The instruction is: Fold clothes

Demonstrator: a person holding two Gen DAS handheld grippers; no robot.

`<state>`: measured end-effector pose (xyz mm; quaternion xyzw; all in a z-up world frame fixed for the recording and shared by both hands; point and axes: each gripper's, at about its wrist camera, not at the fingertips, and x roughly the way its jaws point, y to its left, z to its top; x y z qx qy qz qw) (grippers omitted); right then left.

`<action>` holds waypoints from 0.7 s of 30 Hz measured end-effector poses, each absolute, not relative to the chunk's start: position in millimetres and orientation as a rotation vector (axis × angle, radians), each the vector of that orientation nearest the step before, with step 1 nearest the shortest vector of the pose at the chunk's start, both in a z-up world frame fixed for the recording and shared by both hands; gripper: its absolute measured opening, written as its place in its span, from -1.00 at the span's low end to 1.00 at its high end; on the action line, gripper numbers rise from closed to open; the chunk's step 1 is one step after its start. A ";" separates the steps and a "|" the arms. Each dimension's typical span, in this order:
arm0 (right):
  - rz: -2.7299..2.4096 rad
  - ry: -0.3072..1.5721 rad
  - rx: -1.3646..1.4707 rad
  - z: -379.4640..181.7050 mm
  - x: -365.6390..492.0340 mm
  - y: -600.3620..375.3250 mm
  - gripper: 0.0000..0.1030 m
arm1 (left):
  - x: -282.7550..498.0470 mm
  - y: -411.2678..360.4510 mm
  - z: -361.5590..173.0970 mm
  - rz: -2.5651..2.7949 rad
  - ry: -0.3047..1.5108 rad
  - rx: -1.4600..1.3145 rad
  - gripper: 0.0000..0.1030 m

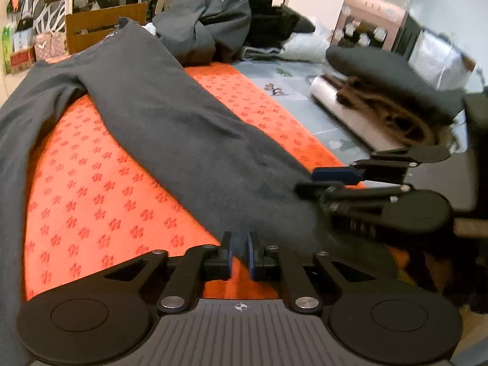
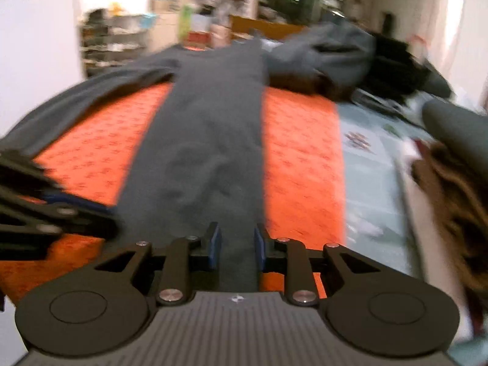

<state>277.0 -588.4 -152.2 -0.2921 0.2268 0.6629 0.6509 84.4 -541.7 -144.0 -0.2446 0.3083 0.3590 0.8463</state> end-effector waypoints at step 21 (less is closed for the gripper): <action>1.903 0.687 -0.476 -143.6 119.0 -722.7 -0.30 | -134.4 -654.5 -89.4 0.929 0.681 -0.482 -0.73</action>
